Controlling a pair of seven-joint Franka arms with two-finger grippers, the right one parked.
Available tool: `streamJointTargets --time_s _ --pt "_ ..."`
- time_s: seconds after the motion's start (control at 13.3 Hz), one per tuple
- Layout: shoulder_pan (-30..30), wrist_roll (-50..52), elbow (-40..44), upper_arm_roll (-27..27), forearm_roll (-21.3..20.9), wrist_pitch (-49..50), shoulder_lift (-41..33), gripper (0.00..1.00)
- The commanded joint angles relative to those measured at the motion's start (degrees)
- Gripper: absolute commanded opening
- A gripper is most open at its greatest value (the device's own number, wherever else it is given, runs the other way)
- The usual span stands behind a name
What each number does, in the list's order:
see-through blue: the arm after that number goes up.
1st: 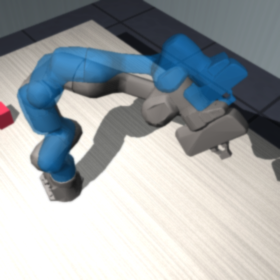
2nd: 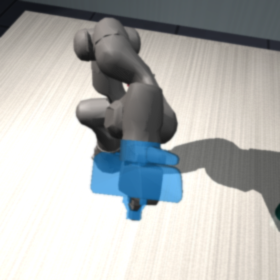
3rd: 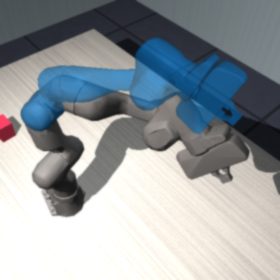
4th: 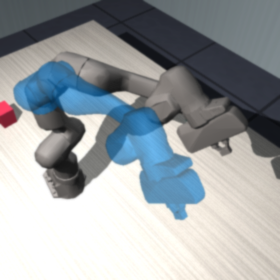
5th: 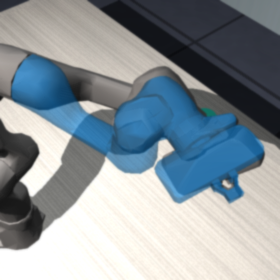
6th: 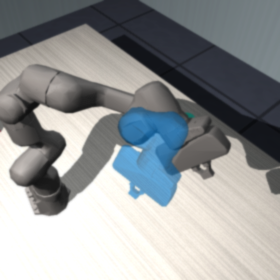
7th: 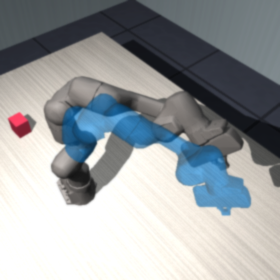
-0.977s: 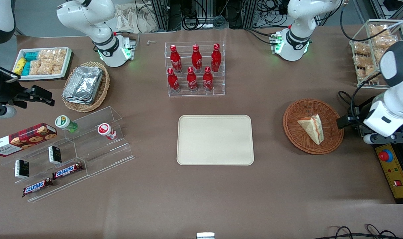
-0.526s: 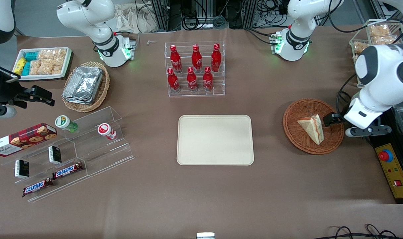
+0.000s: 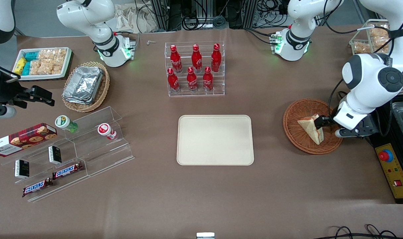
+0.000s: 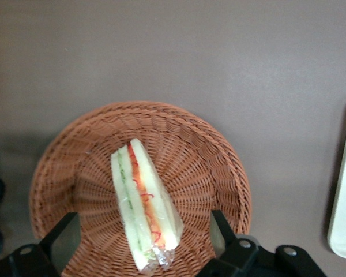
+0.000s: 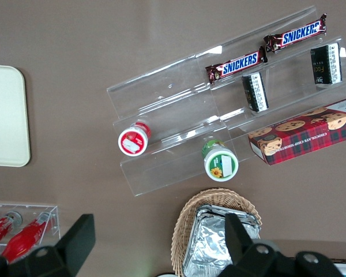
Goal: Place sandwich from basket to tray
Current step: 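Lower the open left gripper around the sandwich and close on it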
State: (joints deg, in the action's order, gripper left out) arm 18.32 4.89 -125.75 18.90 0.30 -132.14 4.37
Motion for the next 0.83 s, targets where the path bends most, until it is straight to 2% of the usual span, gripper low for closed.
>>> streamJointTargets --time_s 0.0,0.53,0.75 --pt "1.27 0.55 -0.55 0.08 1.9 -1.28 1.16 1.0" --pt "1.28 16.26 -3.01 0.26 1.81 -1.11 1.78 1.0" --pt "1.19 18.4 -3.27 0.35 1.81 -1.11 2.39 1.0"
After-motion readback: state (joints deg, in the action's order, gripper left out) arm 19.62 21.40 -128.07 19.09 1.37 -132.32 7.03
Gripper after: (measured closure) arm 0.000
